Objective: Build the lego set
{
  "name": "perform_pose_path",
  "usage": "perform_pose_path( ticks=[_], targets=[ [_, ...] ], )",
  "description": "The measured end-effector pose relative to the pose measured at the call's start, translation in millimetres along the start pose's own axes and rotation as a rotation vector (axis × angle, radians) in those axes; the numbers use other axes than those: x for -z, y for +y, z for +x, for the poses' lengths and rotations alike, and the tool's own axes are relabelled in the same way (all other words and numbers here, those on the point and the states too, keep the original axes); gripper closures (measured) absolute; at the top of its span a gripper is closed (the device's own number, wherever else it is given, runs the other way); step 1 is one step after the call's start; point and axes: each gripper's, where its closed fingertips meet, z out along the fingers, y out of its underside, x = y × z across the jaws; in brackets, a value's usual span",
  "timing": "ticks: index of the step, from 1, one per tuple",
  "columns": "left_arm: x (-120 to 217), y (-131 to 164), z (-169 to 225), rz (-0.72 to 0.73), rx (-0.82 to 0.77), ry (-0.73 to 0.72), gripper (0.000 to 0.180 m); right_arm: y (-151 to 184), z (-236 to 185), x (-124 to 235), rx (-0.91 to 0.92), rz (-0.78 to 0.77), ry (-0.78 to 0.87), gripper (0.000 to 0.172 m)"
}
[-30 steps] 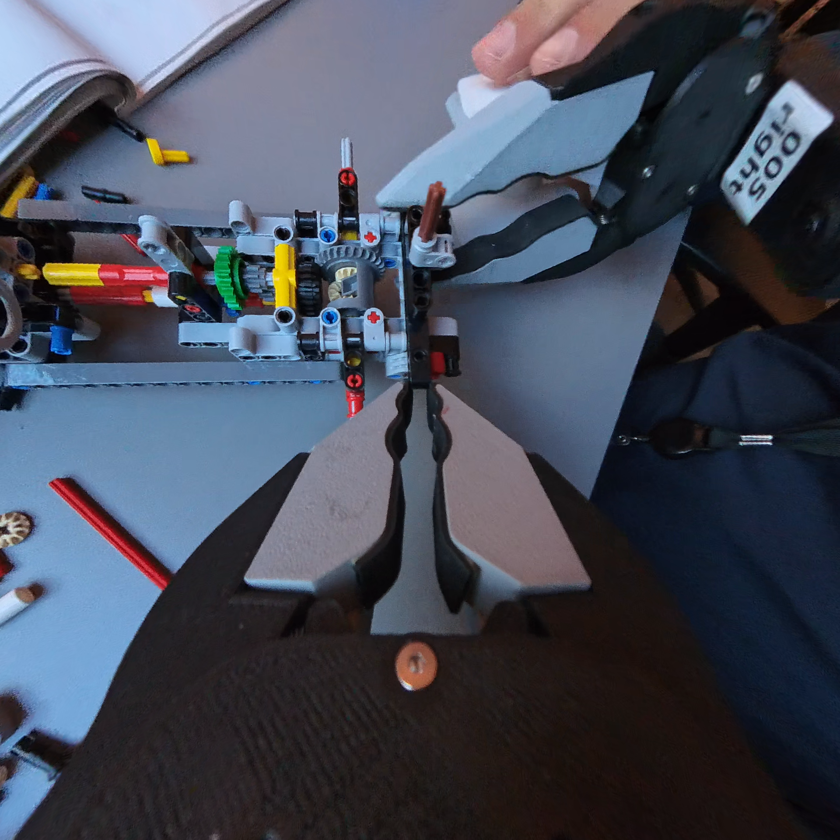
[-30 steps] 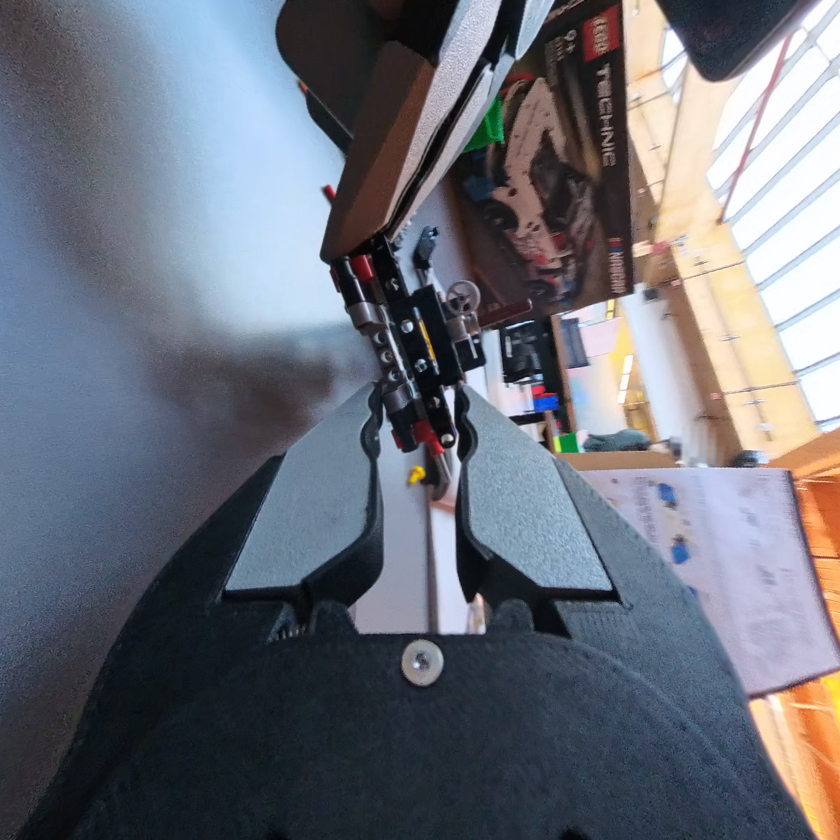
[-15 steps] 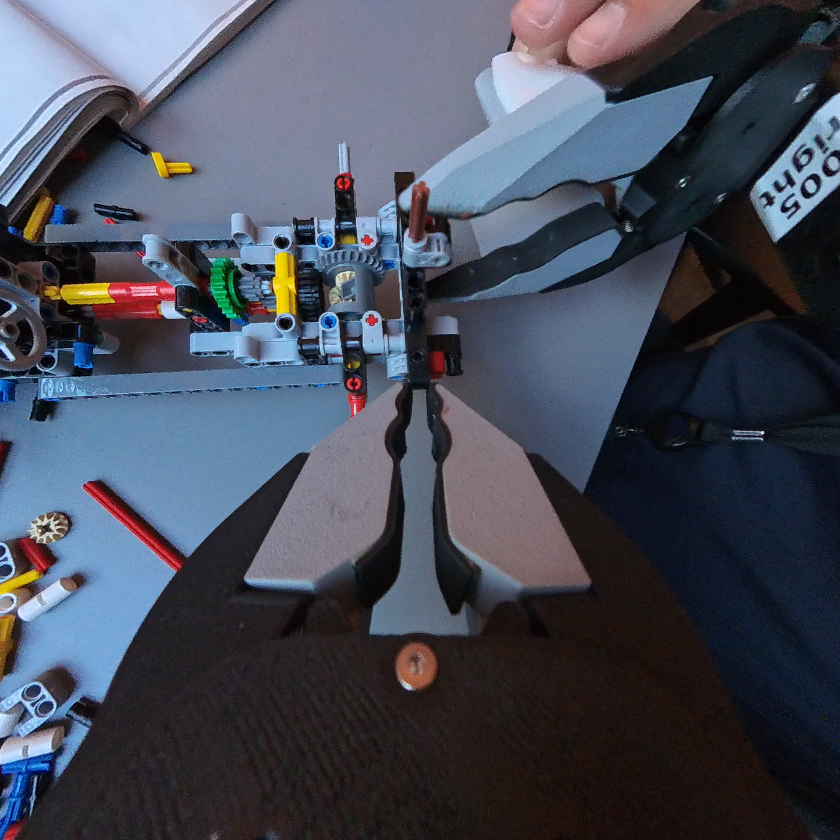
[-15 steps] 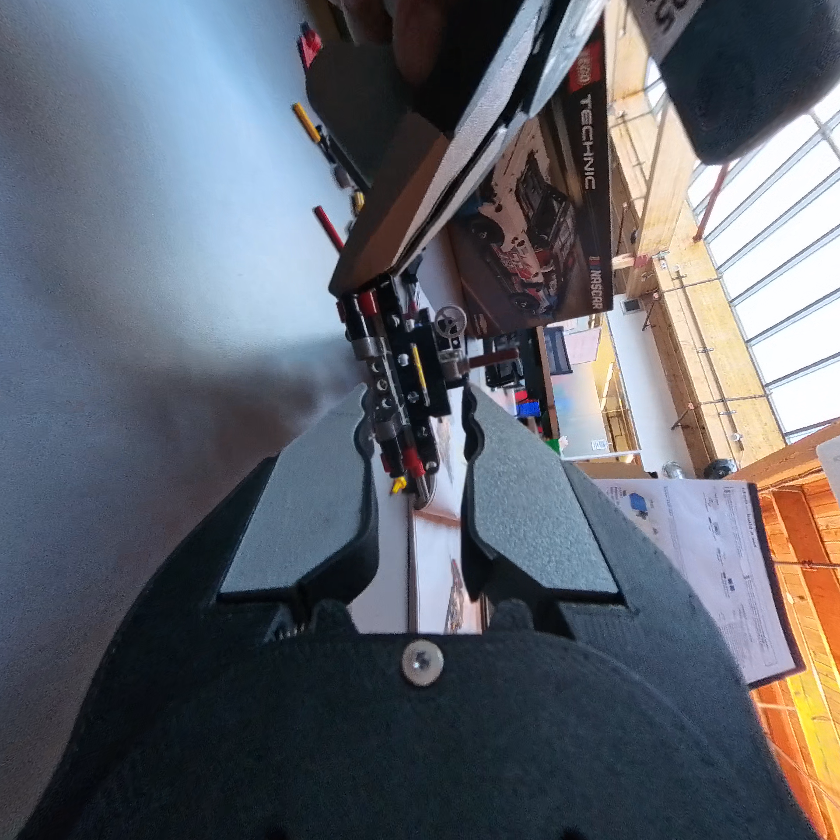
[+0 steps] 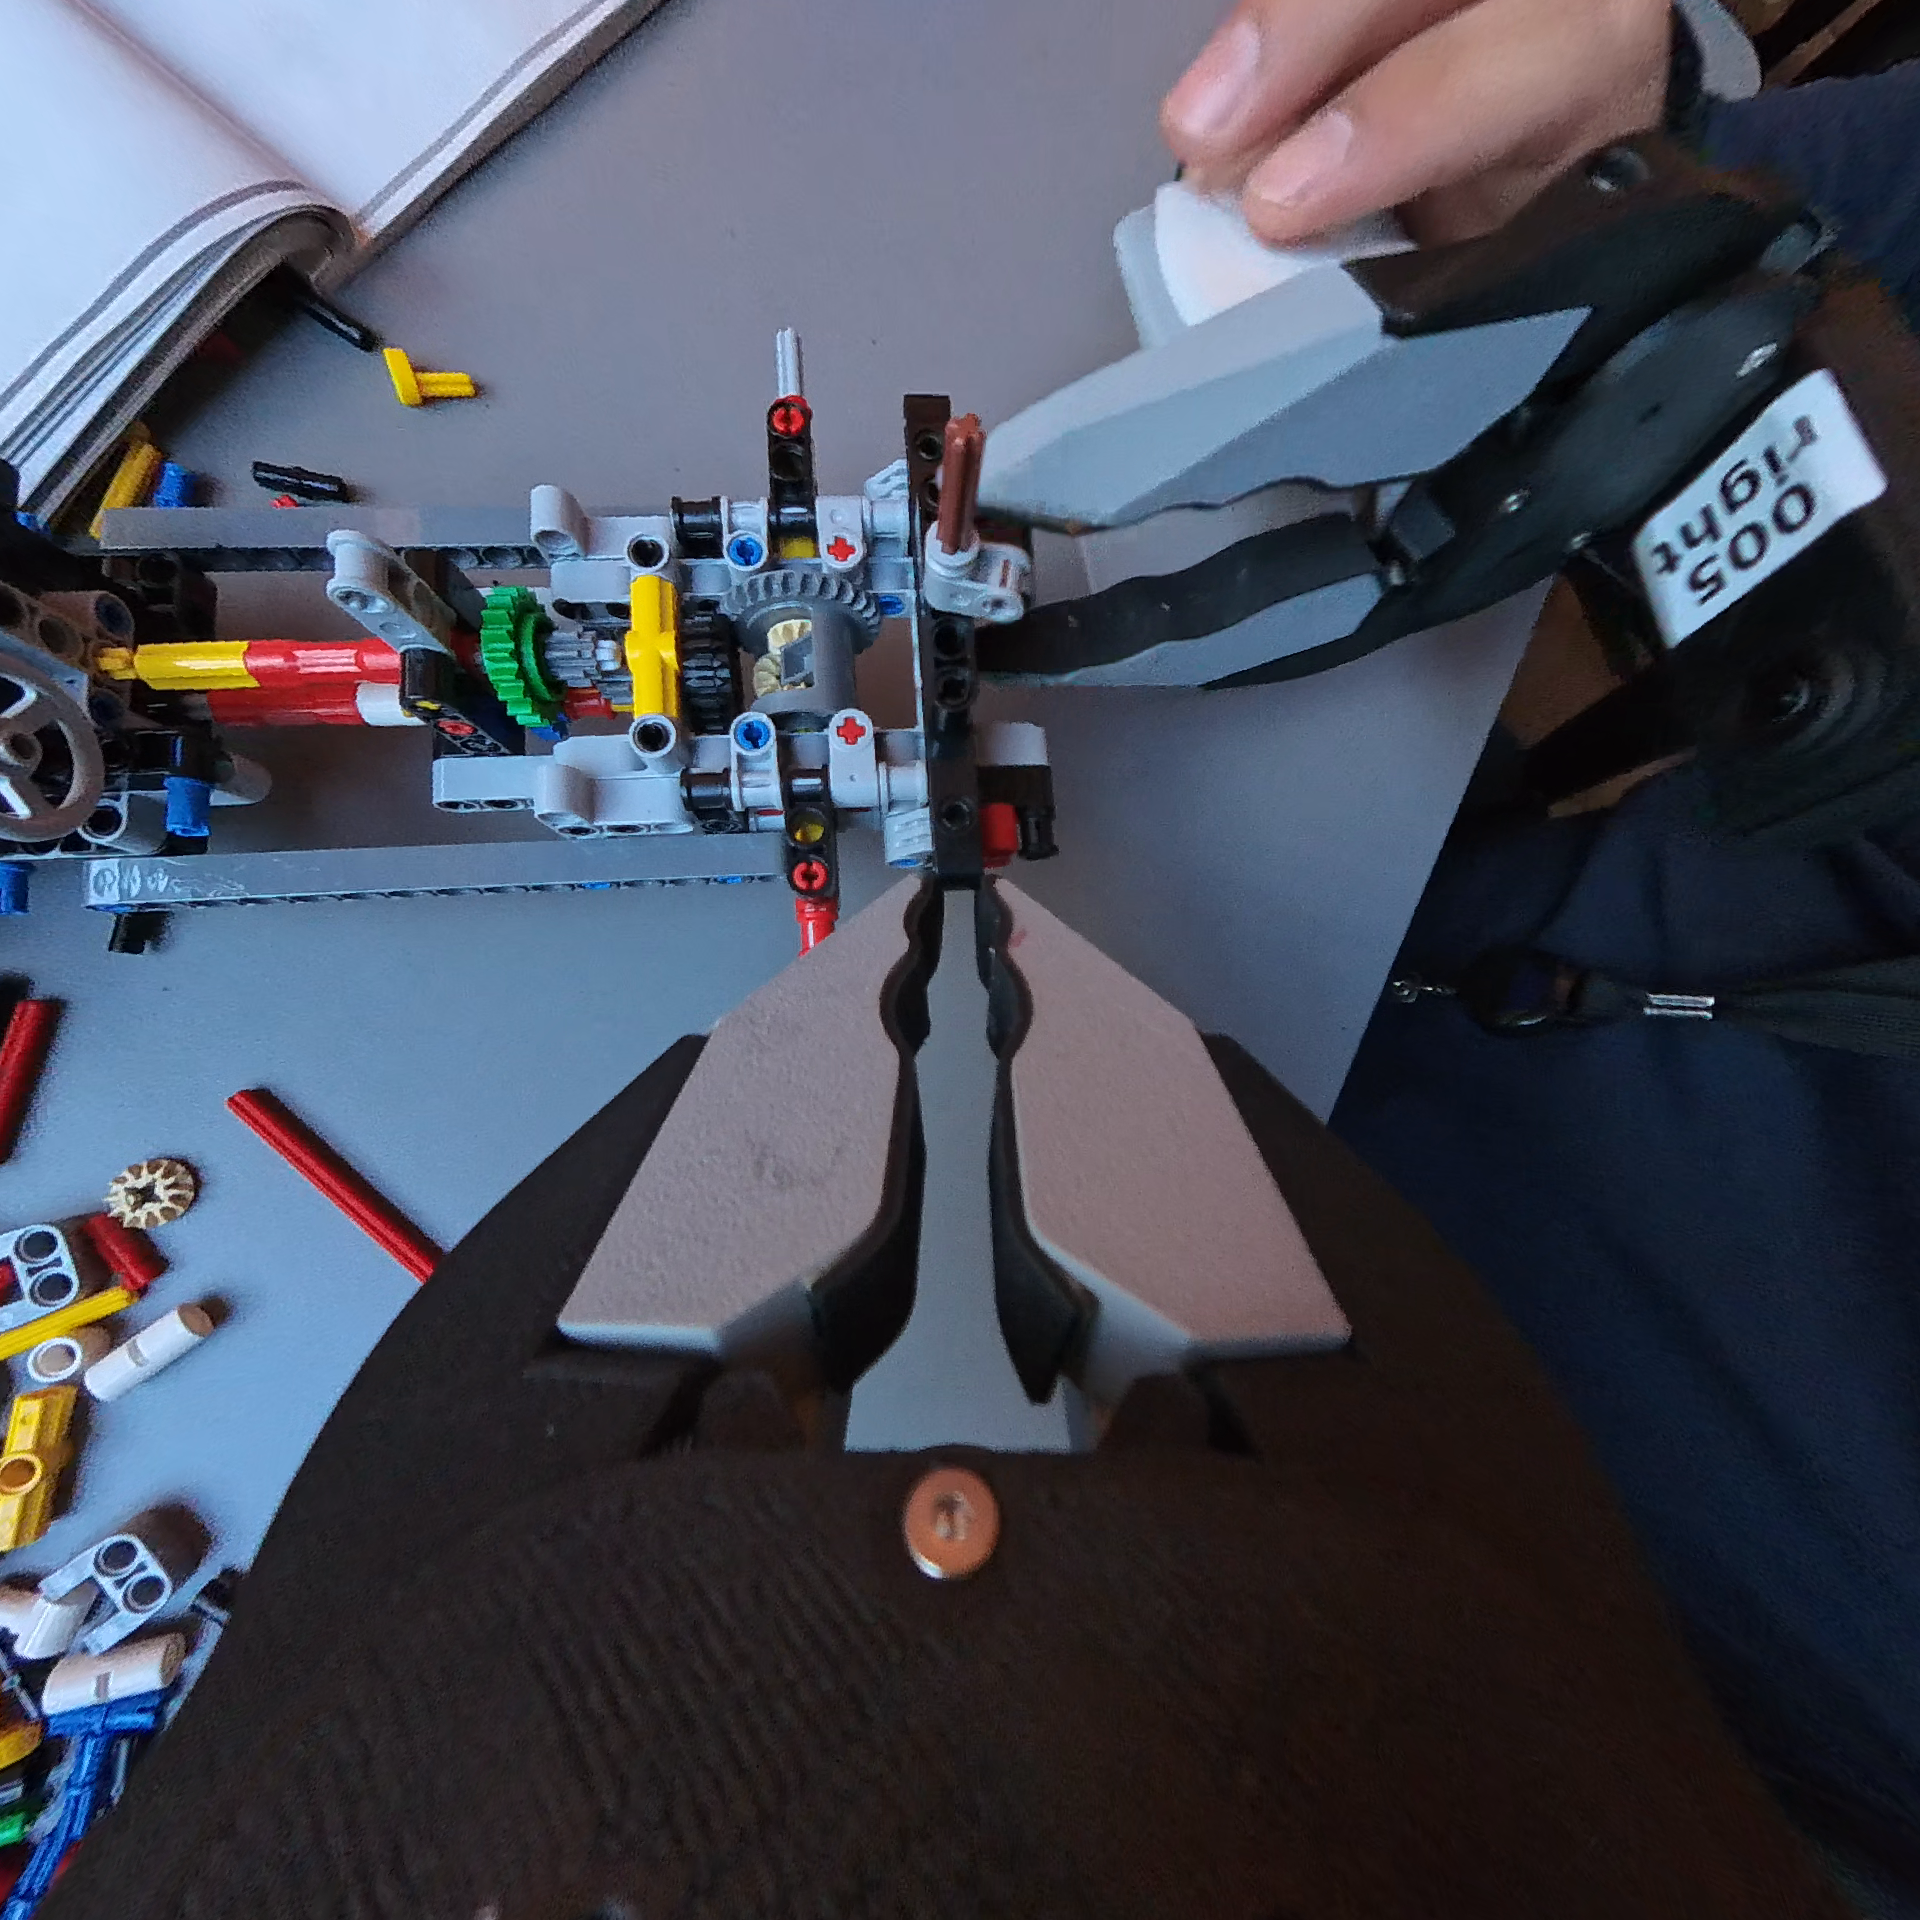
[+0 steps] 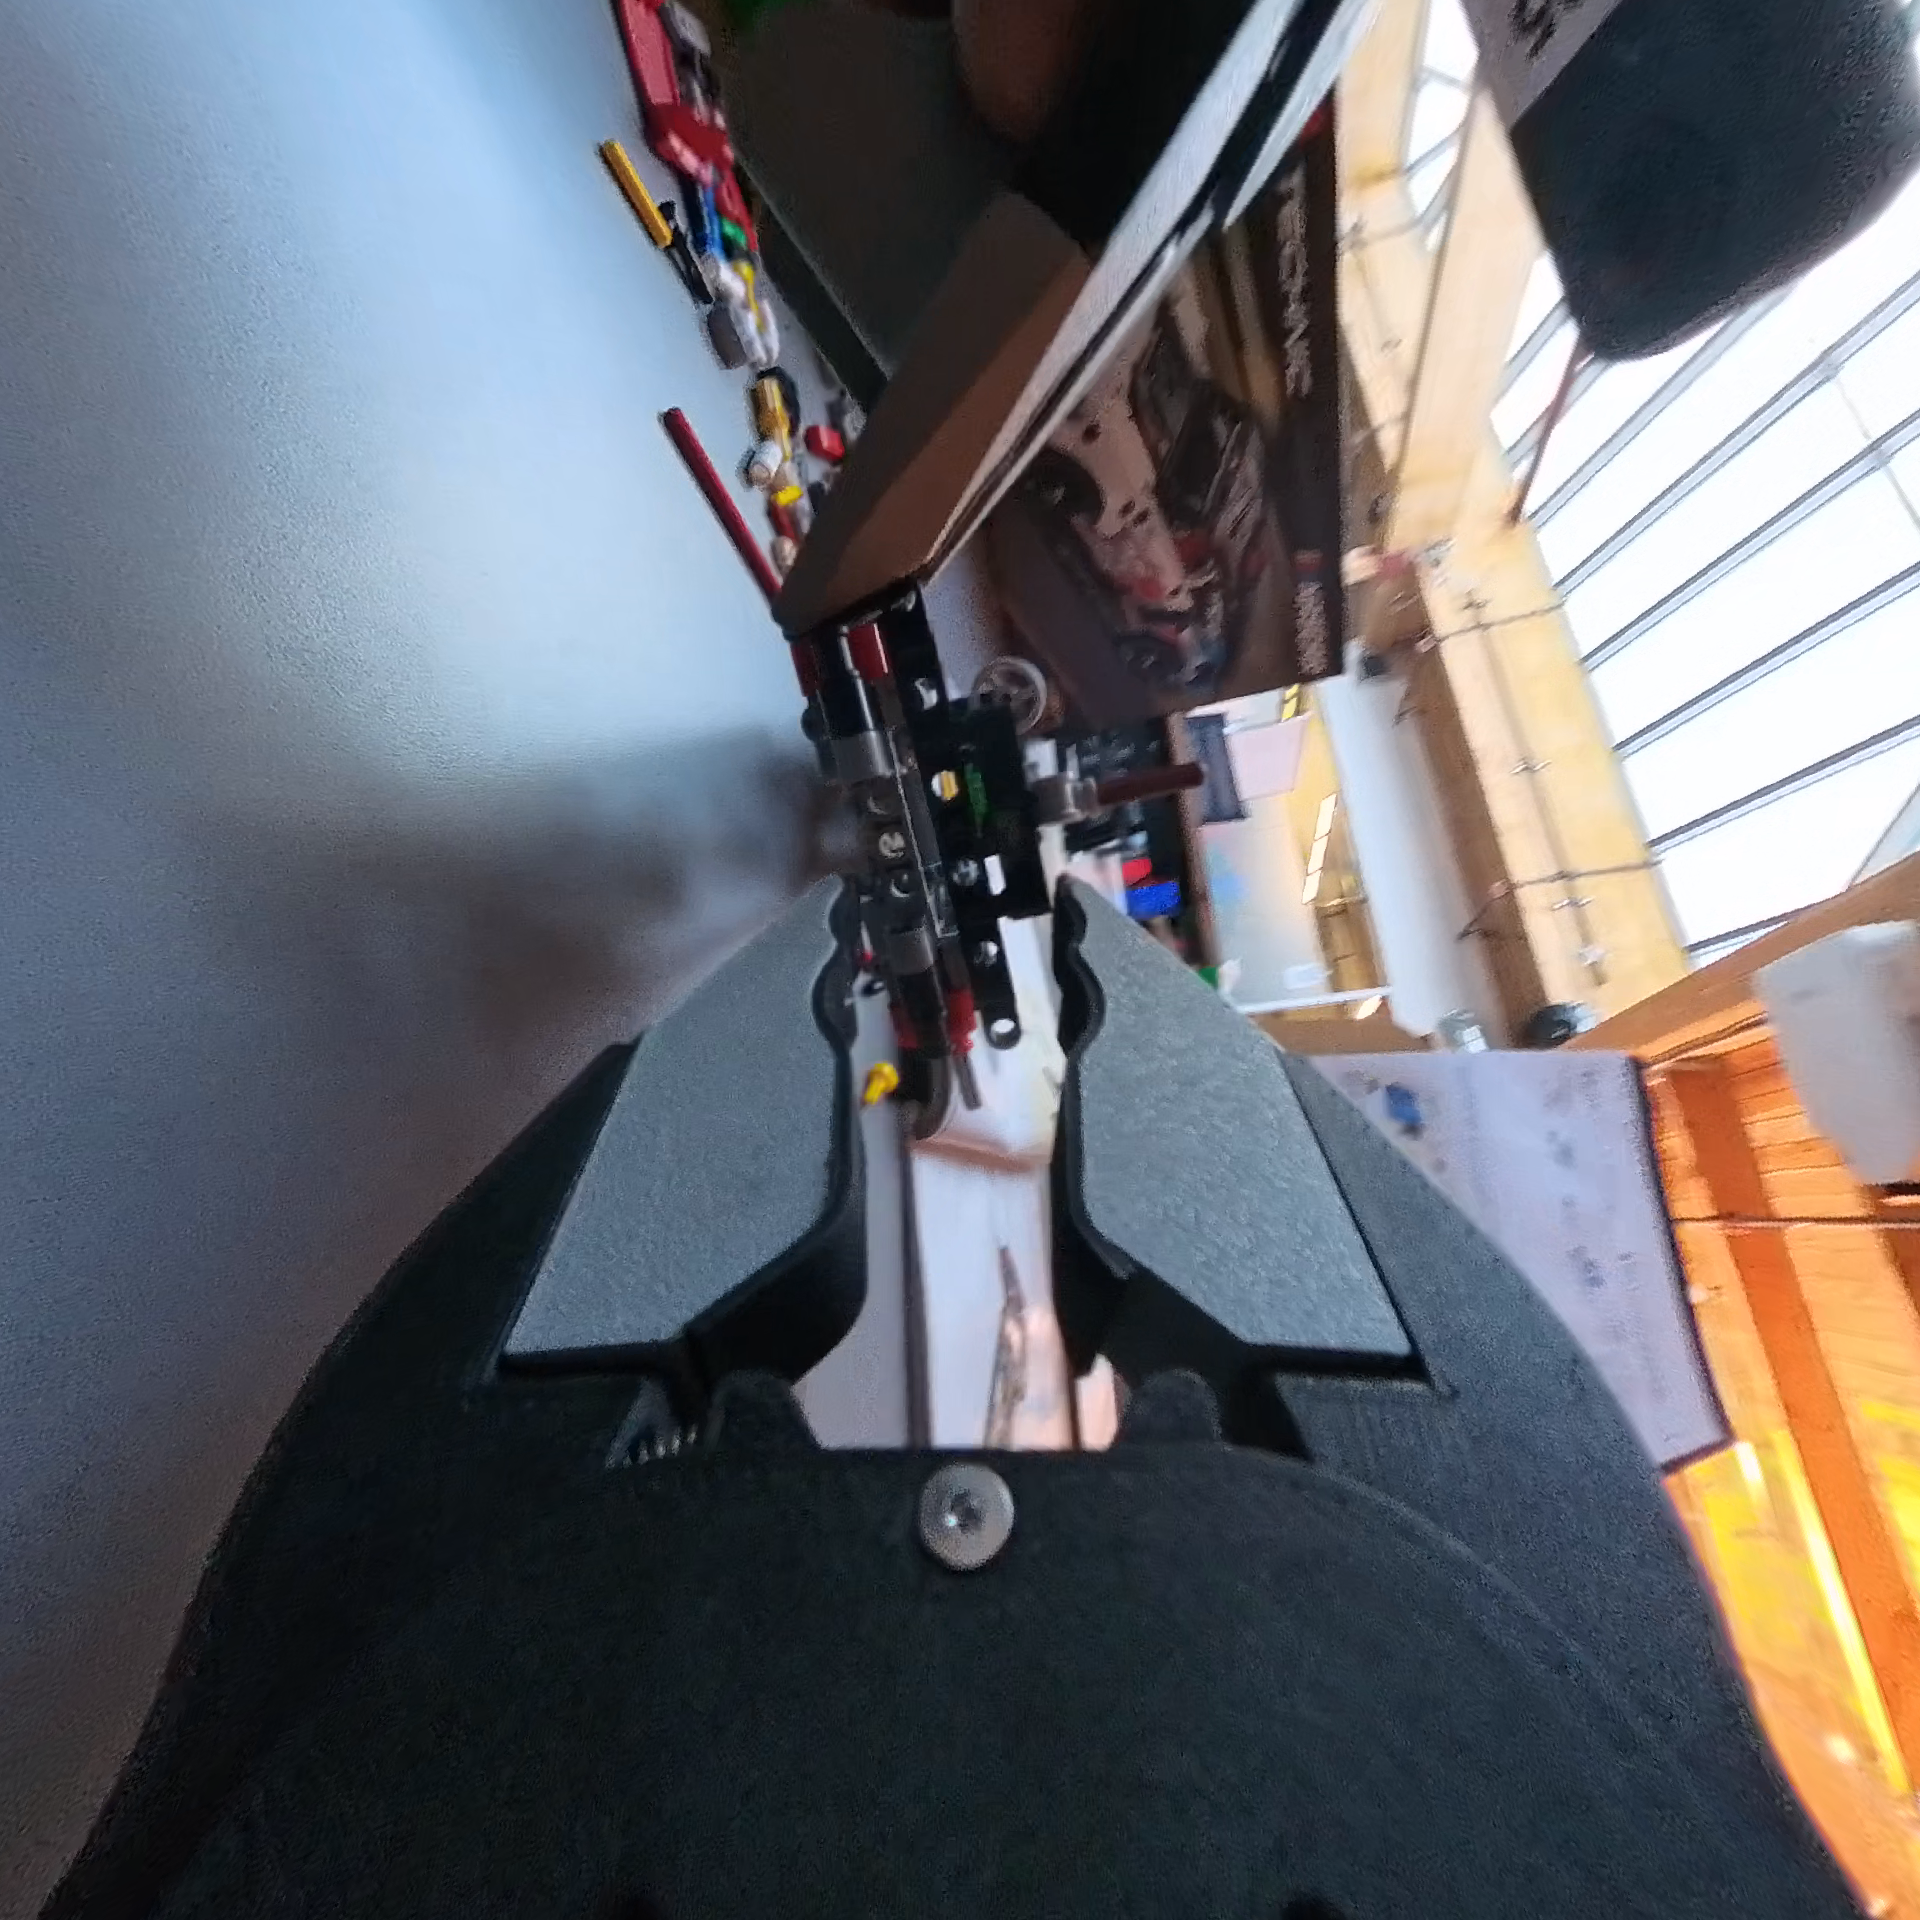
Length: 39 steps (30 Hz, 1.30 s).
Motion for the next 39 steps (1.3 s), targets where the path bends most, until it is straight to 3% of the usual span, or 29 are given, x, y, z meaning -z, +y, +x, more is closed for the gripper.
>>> perform_pose_path(
  ticks=[3, 6, 12, 21, 27, 32, 35, 37, 39],
  targets=[
    [1, -1, 2, -0.005, -0.005, 0.003, 0.176, 3, -4, -5, -0.029, -0.048, -0.047, 0.127],
    [-1, -3, 6, -0.019, -0.022, 0.007, 0.176, 3, 2, -6, 0.052, -0.051, 0.021, 0.14],
    [-4, -5, 6, -0.024, -0.023, 0.013, 0.176, 4, 5, -9, 0.16, -0.046, 0.076, 0.142],
    [-6, -2, 1, -0.005, -0.01, 0.021, 0.176, 8, -2, -15, 0.198, -0.029, -0.075, 0.145],
    [14, -23, -6, 0.141, -0.133, -0.2, 0.179, 8, 22, -18, -0.065, -0.033, -0.102, 0.144],
    [13, -26, -2, 0.182, -0.132, -0.187, 0.173, 13, 24, -16, -0.12, -0.032, -0.084, 0.143],
    [5, -13, 5, 0.158, -0.091, -0.115, 0.167, 27, -2, -1, -0.016, -0.014, -0.093, 0.143],
    [-3, 4, 3, 0.118, -0.079, -0.122, 0.156, 43, -35, 16, 0.111, -0.029, -0.168, 0.141],
    [-10, 21, 1, 0.069, -0.08, -0.123, 0.156, 52, -52, 39, 0.151, 0.003, -0.187, 0.139]
  ],
)
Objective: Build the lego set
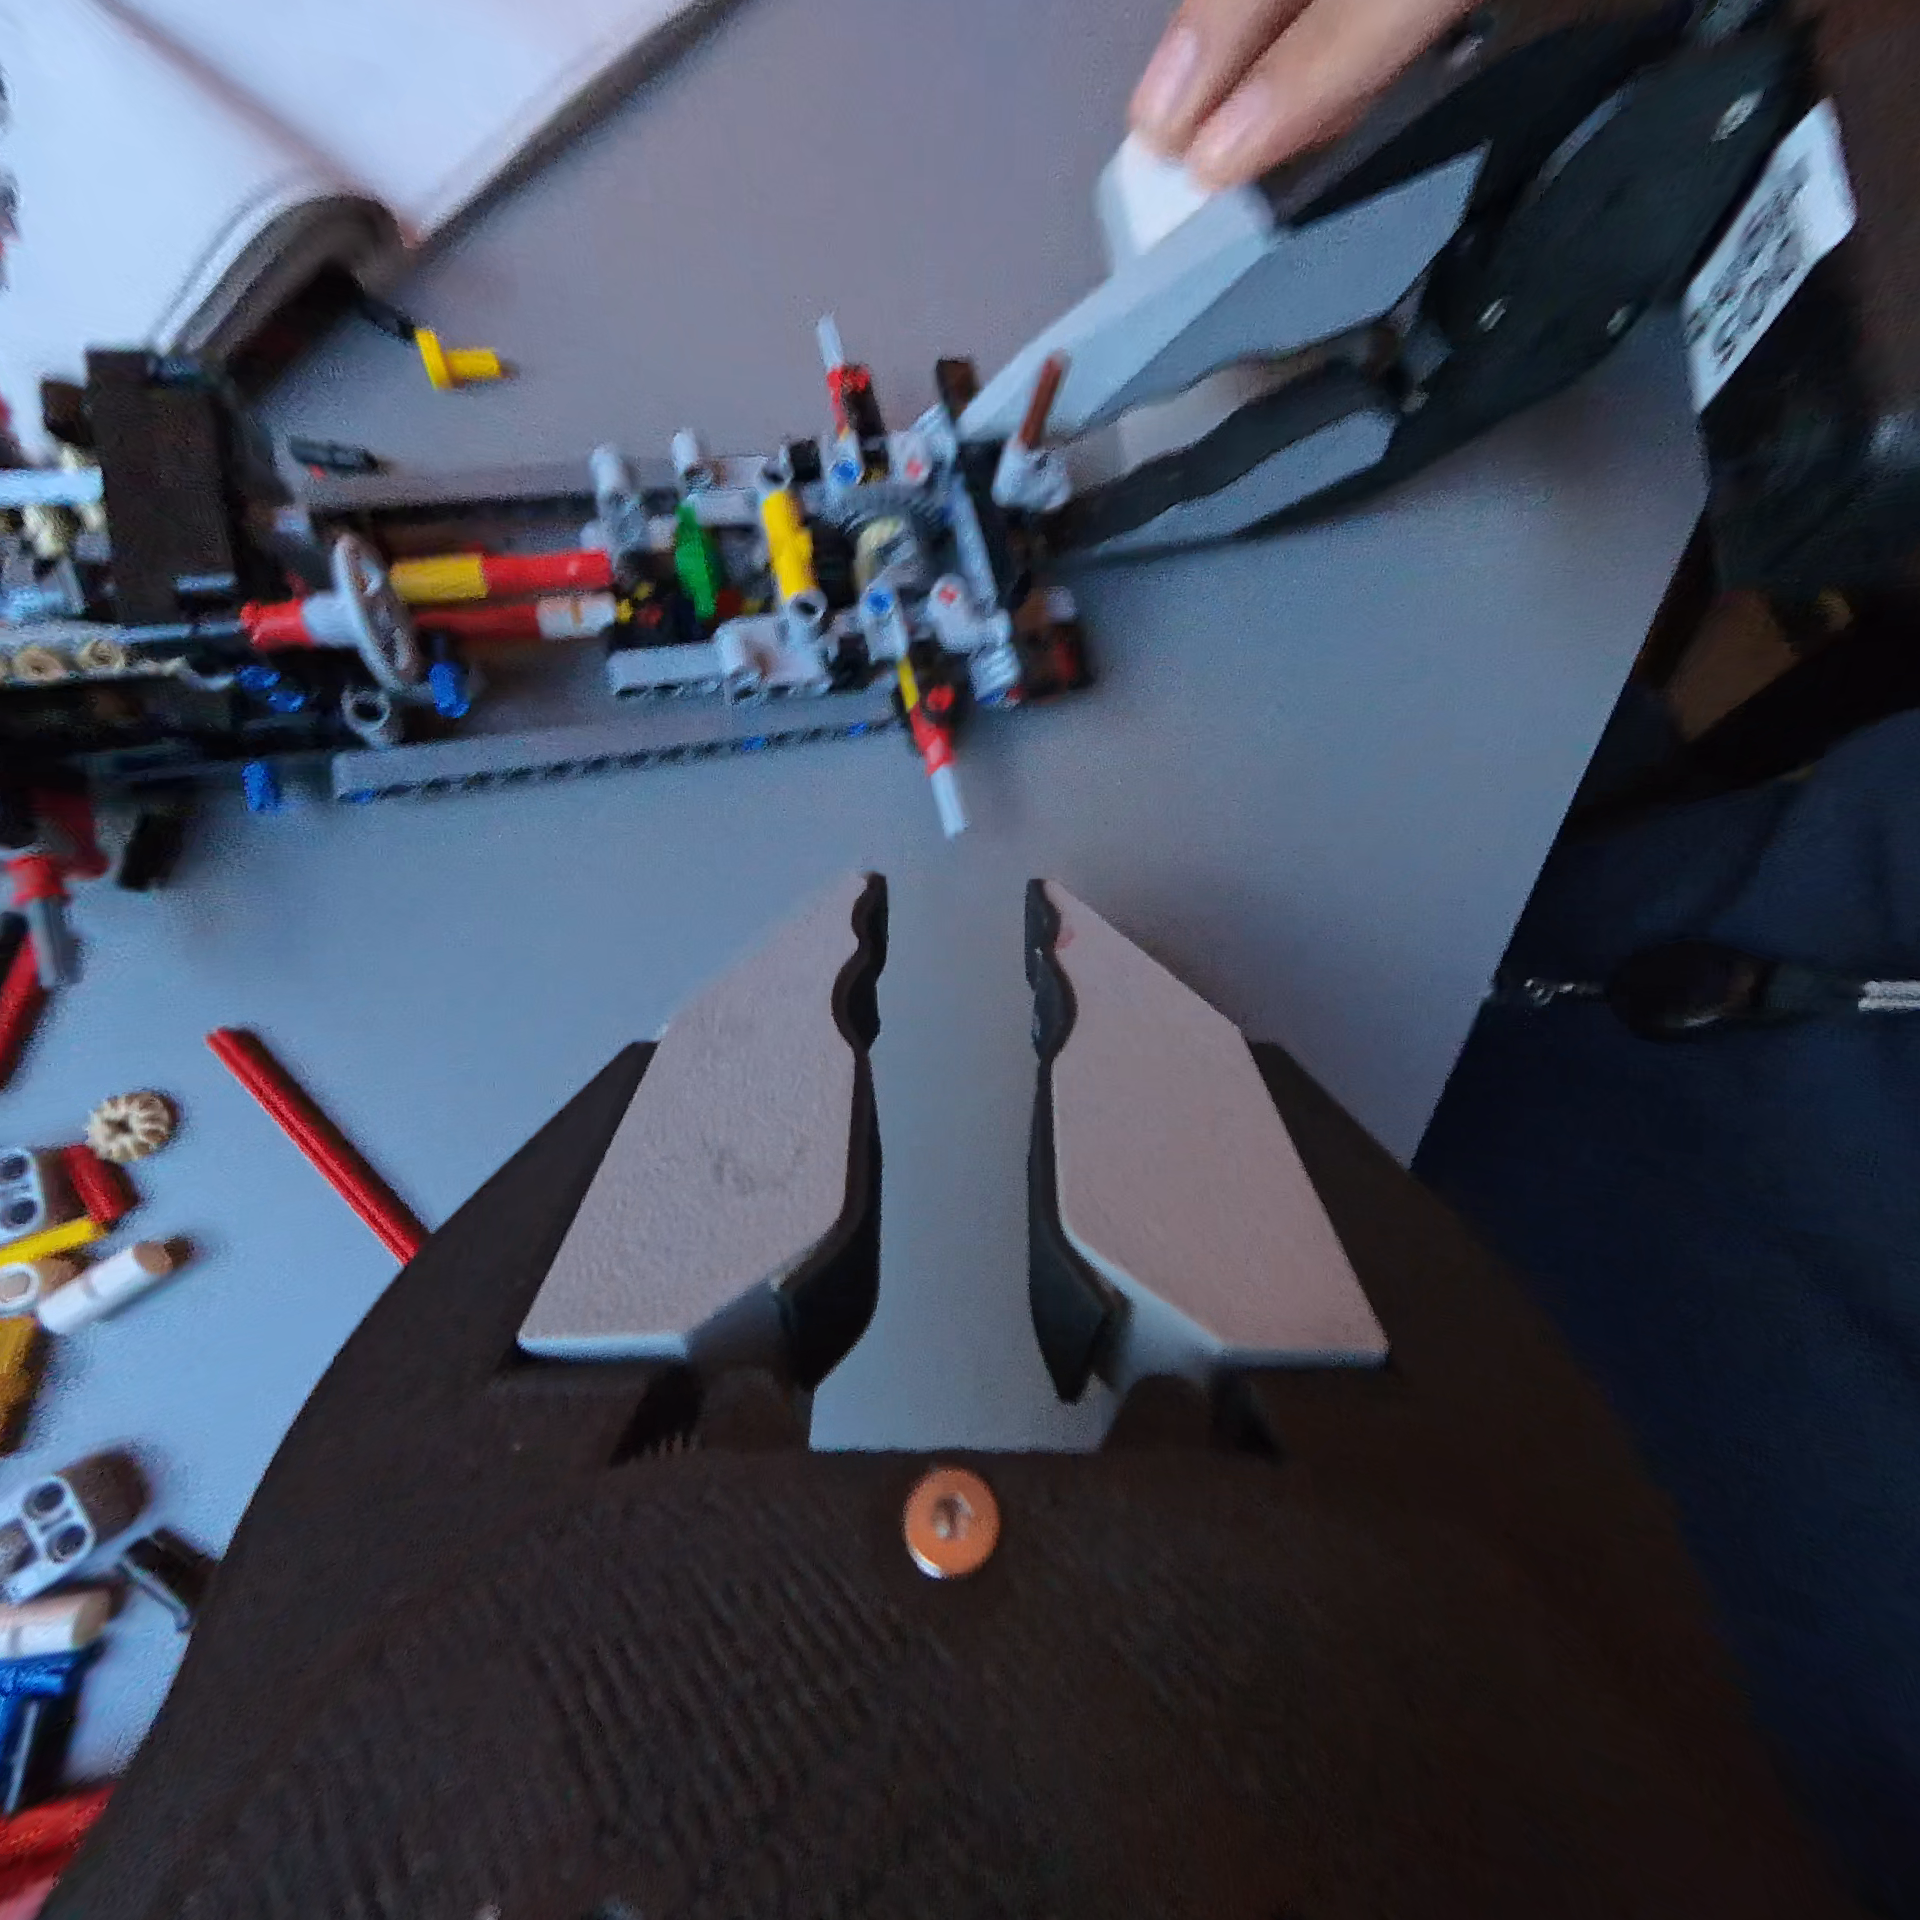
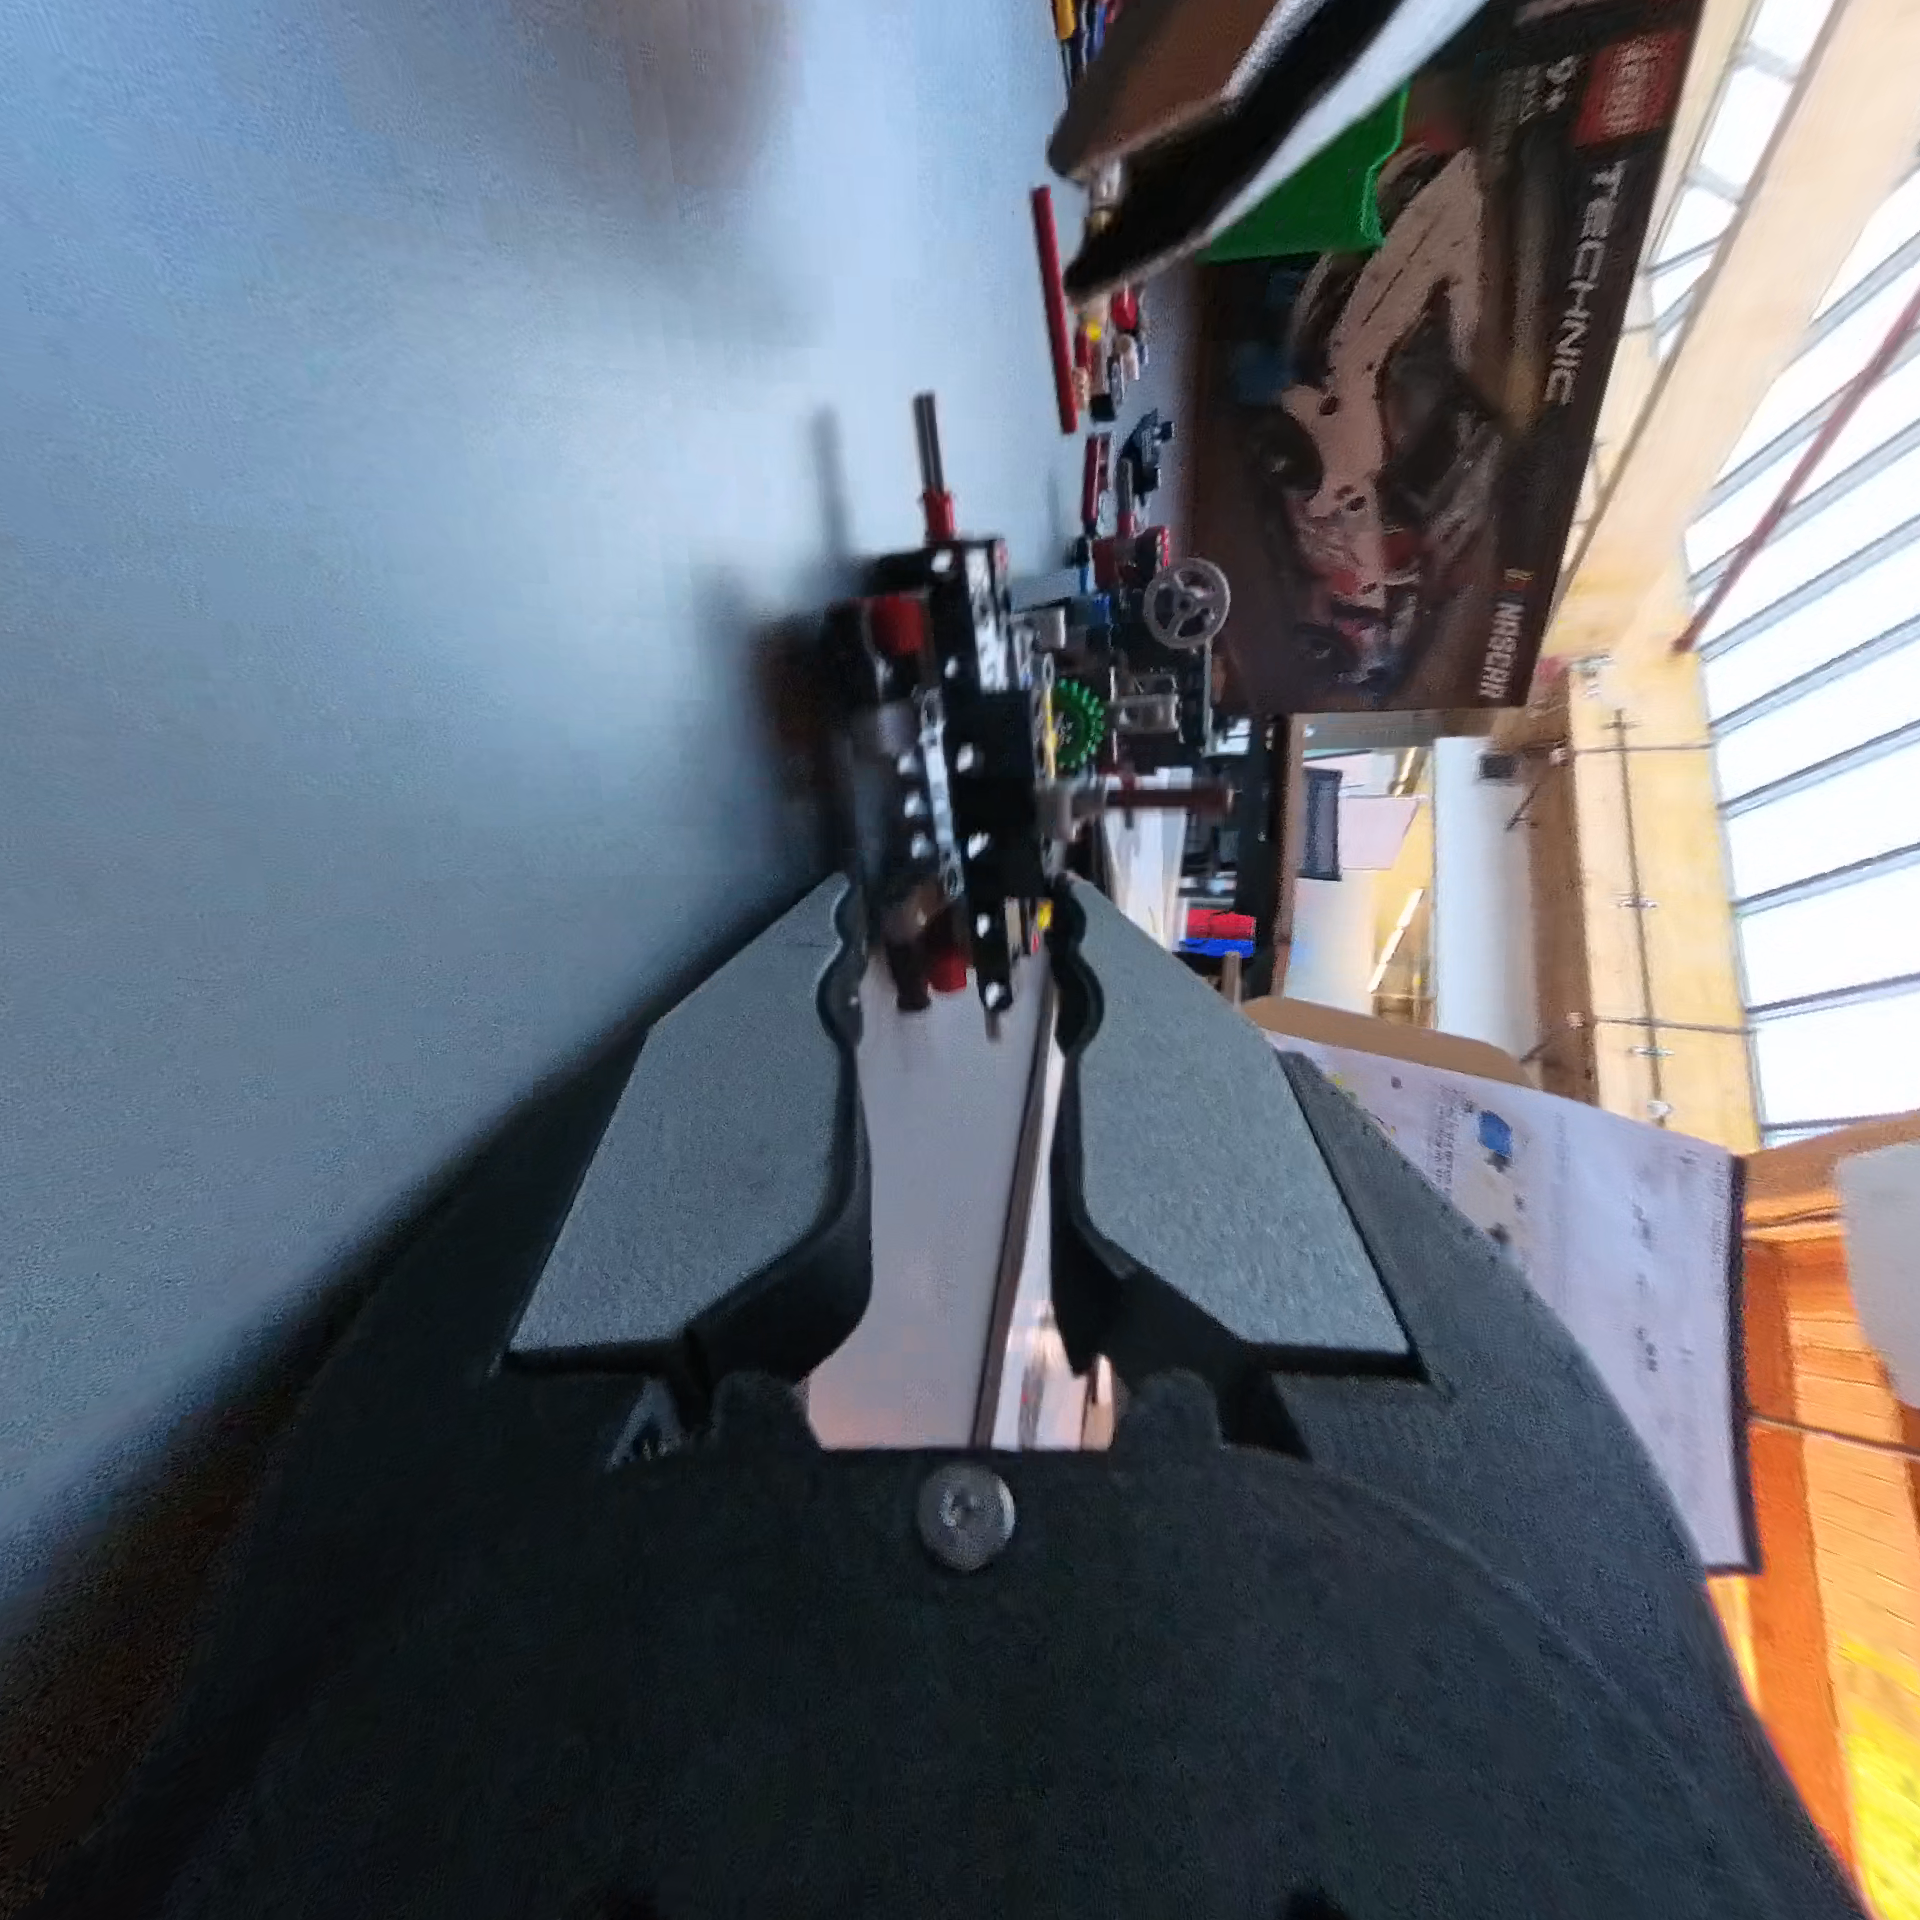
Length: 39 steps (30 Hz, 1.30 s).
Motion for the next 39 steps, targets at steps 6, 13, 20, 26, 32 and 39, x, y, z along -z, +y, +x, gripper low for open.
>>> perform_pose_path(
  ticks=[6, 13, 20, 26, 32, 39],
  targets=[
    [0, 19, -14, 0.015, -0.007, -0.005, 0.155, 75, -9, 89, -0.158, -0.14, -0.007, 0.132],
    [12, -14, -68, 0.116, -0.038, -0.076, 0.149, 143, -17, 117, -0.742, -0.246, -0.007, 0.145],
    [24, -56, -148, 0.096, -0.049, -0.148, 0.127, 85, 12, 80, -1.105, 0.027, -0.182, 0.129],
    [7, -60, -177, 0.056, 0.072, -0.043, 0.122, 13, 0, 47, -1.464, 0.066, -0.428, 0.094],
    [-6, -49, -156, -0.016, 0.258, 0.193, 0.115, -8, -19, 25, -1.485, -0.136, -0.421, 0.08],
    [-13, -48, -152, -0.108, 0.248, 0.118, 0.119, -12, -25, 13, -1.399, -0.183, -0.457, 0.09]
  ],
)
